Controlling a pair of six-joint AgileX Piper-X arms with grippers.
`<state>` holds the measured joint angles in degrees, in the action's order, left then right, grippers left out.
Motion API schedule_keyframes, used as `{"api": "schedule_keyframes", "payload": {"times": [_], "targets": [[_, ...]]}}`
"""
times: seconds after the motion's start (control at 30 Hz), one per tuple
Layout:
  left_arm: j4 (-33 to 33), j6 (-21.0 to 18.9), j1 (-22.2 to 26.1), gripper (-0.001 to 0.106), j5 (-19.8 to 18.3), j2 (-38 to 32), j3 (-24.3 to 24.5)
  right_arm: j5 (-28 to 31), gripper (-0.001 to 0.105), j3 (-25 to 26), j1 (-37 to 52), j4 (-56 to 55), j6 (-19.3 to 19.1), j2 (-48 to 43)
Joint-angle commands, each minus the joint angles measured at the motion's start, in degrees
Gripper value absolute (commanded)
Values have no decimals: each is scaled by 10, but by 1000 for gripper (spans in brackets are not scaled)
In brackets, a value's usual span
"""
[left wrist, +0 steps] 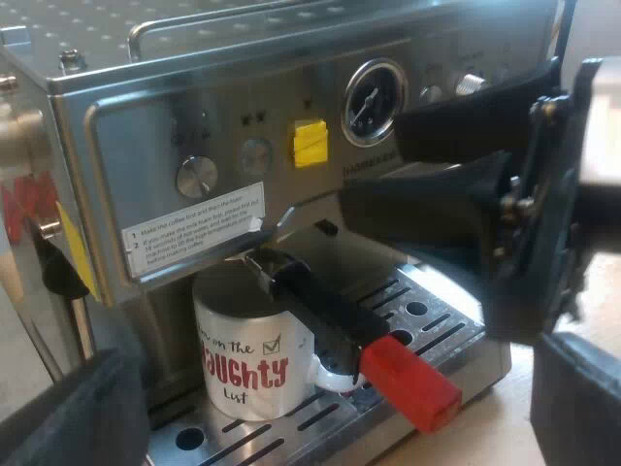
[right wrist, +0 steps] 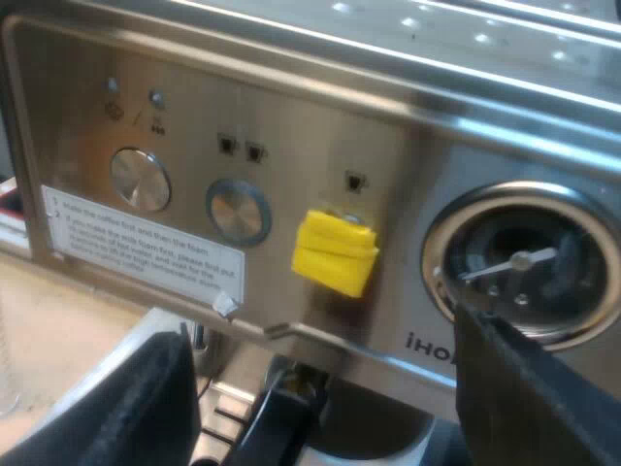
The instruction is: Place mug into machine
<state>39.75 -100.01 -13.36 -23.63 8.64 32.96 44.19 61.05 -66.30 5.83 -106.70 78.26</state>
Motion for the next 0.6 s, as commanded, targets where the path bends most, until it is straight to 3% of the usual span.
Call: {"api": "schedule_keyframes", "payload": {"times": [0.03,0.1,0.33,0.4,0.6], "targets": [[-21,-23,0,81,23,0,3,-20,60,7,0,-41,0,-35],[-43,-49,0,81,23,0,6,-25,60,8,0,-86,0,-68],[-51,-56,0,81,34,18,58,-25,60,8,0,-216,-3,-176],[-49,-65,0,81,77,49,86,-12,61,8,1,-265,-3,-230],[-48,-65,0,81,127,150,154,-26,61,8,64,-341,2,-324]]}}
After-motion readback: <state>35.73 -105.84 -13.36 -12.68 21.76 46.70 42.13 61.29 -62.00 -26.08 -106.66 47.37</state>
